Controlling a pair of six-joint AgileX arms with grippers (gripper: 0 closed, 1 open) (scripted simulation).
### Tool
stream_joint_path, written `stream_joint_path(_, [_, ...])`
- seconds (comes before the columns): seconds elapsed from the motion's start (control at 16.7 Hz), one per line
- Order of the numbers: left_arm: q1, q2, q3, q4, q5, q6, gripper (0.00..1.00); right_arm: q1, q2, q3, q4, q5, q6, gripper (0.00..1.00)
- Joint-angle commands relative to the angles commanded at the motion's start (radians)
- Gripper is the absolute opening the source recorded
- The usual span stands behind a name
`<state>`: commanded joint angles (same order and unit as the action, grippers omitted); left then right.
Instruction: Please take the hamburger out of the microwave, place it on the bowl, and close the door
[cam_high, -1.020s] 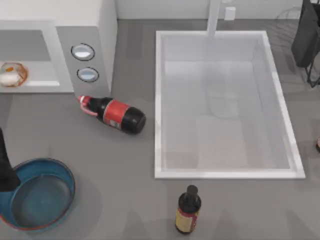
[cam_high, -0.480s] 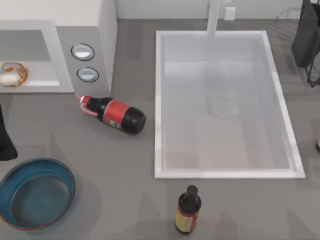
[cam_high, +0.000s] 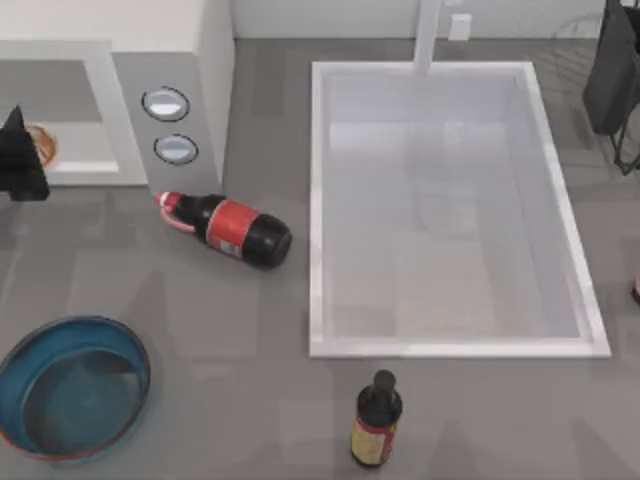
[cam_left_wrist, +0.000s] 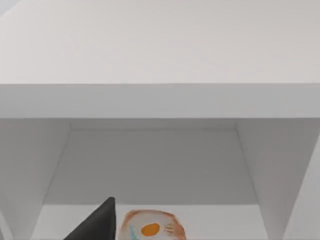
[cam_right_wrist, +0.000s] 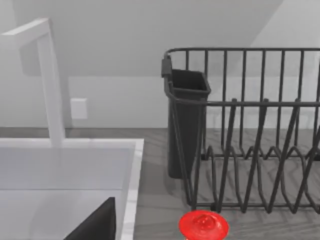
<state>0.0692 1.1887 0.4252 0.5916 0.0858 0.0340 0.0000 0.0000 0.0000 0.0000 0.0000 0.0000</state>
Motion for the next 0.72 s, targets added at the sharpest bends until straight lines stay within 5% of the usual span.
stream_joint_path(0.72, [0.063, 1.077, 0.385, 0.536, 0.078, 0.031, 1.0, 0.0, 0.0, 0.0, 0.0, 0.0, 0.0, 1.0])
